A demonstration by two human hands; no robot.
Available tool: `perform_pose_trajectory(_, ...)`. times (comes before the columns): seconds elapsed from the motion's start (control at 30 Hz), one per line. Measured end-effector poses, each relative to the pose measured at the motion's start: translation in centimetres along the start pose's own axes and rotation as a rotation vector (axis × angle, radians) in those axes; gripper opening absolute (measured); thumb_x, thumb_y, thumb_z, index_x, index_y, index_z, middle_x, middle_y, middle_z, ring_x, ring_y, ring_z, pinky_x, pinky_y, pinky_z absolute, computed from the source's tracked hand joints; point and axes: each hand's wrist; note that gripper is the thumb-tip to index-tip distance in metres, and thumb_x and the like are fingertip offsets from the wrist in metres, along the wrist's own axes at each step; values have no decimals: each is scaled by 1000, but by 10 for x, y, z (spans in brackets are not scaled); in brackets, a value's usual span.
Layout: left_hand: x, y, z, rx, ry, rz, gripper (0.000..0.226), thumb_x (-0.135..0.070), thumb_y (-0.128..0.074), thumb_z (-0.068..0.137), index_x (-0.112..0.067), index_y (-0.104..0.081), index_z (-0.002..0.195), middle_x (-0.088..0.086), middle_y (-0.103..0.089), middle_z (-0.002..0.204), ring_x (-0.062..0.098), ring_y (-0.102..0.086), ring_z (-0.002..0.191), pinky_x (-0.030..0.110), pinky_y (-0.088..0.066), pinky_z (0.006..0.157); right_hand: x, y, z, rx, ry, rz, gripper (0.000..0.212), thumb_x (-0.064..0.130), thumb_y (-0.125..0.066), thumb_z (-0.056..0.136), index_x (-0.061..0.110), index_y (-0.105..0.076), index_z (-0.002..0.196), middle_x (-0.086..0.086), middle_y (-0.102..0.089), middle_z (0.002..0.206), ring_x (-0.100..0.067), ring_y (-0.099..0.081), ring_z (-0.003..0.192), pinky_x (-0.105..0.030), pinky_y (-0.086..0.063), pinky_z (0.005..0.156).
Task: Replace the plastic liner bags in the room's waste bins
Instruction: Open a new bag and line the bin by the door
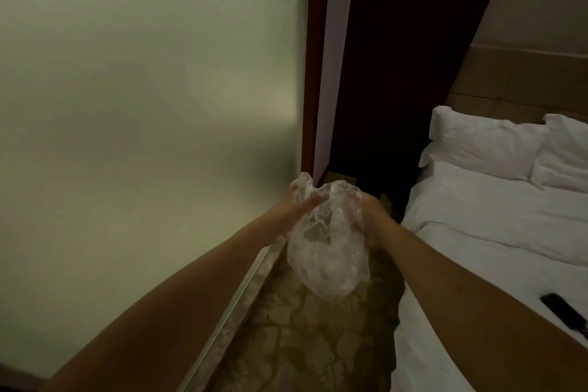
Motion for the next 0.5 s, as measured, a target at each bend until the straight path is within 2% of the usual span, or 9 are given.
perform_pose_trajectory(0.07,-2,-10,30,-39,10,62,97,-60,-80,73,-43,-22,148,-4,-46,138,22,-57,120,39,-54,96,11,11,15,-10,15,20,31,18,-47,103,1,-59,126,-23,-65,117,-25,-58,82,-57,-50,93)
perform_pose_trajectory(0.1,-3,-14,44,-74,12,92,95,-49,-82,77,-42,-22,150,-2,-48,136,24,-57,120,41,-53,97,14,18,26,-20,-5,65,26,16,-48,103,2,-62,120,-20,-65,118,-25,-59,86,-50,-54,87)
perform_pose_trajectory(0.17,-5,-19,71,-188,-13,147,63,-23,-67,90,-30,-35,144,4,-60,122,26,-64,109,45,-54,97,24,36,46,-49,-42,131,21,9,-52,101,5,-66,115,-12,-66,108,-22,-61,82,-30,-54,66)
perform_pose_trajectory(0.2,-7,-20,83,-252,-37,151,49,-17,-59,93,-29,-40,137,7,-64,116,28,-66,103,48,-55,94,25,45,55,-63,-51,131,23,6,-50,101,5,-65,118,-10,-65,99,-20,-60,77,-24,-51,57)
perform_pose_trajectory(0.23,-9,-21,98,-300,-57,135,46,-15,-53,94,-29,-39,136,10,-65,111,29,-68,97,51,-57,89,25,55,66,-75,-84,139,25,6,-47,102,4,-64,121,-8,-63,91,-19,-58,72,-21,-50,51)
perform_pose_trajectory(0.3,-15,-23,128,-318,-100,108,55,-14,-51,94,-38,-30,138,10,-67,98,31,-70,83,54,-60,77,23,78,89,-89,-164,161,28,14,-46,104,0,-62,123,-8,-63,84,-21,-58,71,-24,-54,63)
perform_pose_trajectory(0.37,-19,-29,160,-295,-193,148,63,-14,-56,92,-44,-25,138,10,-66,87,32,-69,72,58,-59,69,19,101,113,-88,-255,215,47,41,-46,103,4,-64,125,-14,-71,93,-30,-66,87,-40,-57,85)
perform_pose_trajectory(0.43,-29,-39,189,-254,-274,241,69,-14,-59,92,-43,-20,141,12,-67,81,32,-68,66,56,-59,62,15,123,132,-27,-311,311,71,72,-35,94,12,-65,117,-19,-72,104,-36,-66,102,-47,-56,87)
perform_pose_trajectory(0.5,-36,-49,224,-209,-342,327,76,-13,-59,93,-45,-13,145,15,-65,74,37,-64,61,52,-55,53,12,140,158,48,-348,311,82,88,-39,80,16,-60,115,-18,-68,112,-38,-64,108,-47,-54,90)
Point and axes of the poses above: each hand's wrist, its own z-axis towards the middle knuckle, its own y-axis out of the back of the hand, x = y × z
